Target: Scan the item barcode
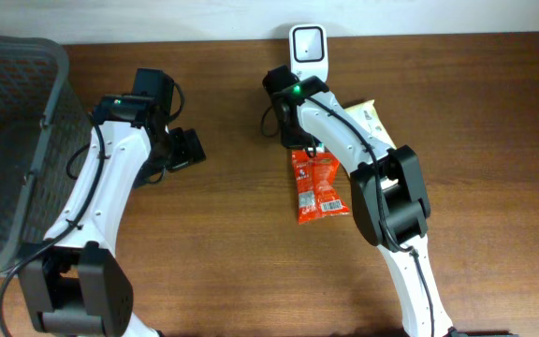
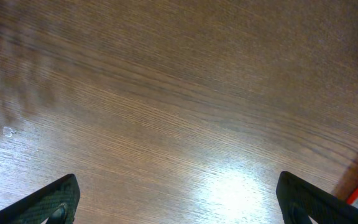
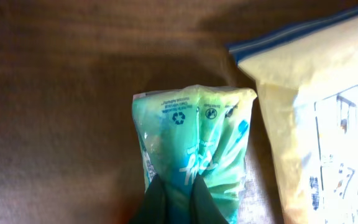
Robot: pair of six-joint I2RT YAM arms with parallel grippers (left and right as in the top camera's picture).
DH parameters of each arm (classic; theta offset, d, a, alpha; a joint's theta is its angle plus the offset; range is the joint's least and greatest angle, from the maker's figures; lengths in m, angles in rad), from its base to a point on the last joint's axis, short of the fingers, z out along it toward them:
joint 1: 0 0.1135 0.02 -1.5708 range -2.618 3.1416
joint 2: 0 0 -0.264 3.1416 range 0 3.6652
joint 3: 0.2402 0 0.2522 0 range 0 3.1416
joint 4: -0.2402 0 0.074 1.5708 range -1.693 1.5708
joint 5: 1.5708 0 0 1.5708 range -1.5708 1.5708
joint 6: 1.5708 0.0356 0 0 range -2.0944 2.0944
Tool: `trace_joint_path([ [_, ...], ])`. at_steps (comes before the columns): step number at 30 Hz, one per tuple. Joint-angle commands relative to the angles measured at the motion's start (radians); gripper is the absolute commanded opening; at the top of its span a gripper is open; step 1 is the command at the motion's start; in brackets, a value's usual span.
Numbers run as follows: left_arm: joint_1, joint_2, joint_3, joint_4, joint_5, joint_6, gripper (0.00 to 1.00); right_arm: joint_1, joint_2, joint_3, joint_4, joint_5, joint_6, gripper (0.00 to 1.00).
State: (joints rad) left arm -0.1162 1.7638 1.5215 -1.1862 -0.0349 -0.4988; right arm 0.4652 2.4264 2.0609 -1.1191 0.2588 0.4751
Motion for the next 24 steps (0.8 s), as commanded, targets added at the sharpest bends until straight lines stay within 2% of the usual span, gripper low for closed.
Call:
trace_joint_path([
  [1, 0.001, 0.009, -0.003, -0.001, -0.014, -0.002, 0.99, 0.006, 0.014, 0.079, -0.093, -0.175, 0.012, 0.04],
  [2, 0.001, 0.009, -0.003, -0.001, -0.014, -0.002, 0.99, 0.006, 0.013, 0.122, -0.13, -0.227, 0.0, 0.04],
  [5, 0.001, 0.009, -0.003, -0.001, -0.014, -0.002, 0.99, 0.004, 0.013, 0.278, -0.243, -0.501, -0.173, 0.04],
  [7, 0.001, 0.009, -0.003, -0.001, -0.014, -0.002, 0.99, 0.003, 0.013, 0.326, -0.281, -0.591, -0.216, 0.04],
  [14, 0.001, 0.009, -0.003, -0.001, -0.014, -0.002, 0.99, -0.045, 0.015, 0.265, -0.306, -0.988, -0.345, 0.04],
  [18, 0.001, 0.009, -0.003, -0.001, -0.014, -0.002, 0.99, -0.052, 0.015, 0.183, -0.305, -1.057, -0.345, 0.04],
  [24, 0.001, 0.009, -0.003, -0.001, -0.014, -0.002, 0.99, -0.053, 0.016, 0.098, -0.287, -1.061, -0.344, 0.06],
])
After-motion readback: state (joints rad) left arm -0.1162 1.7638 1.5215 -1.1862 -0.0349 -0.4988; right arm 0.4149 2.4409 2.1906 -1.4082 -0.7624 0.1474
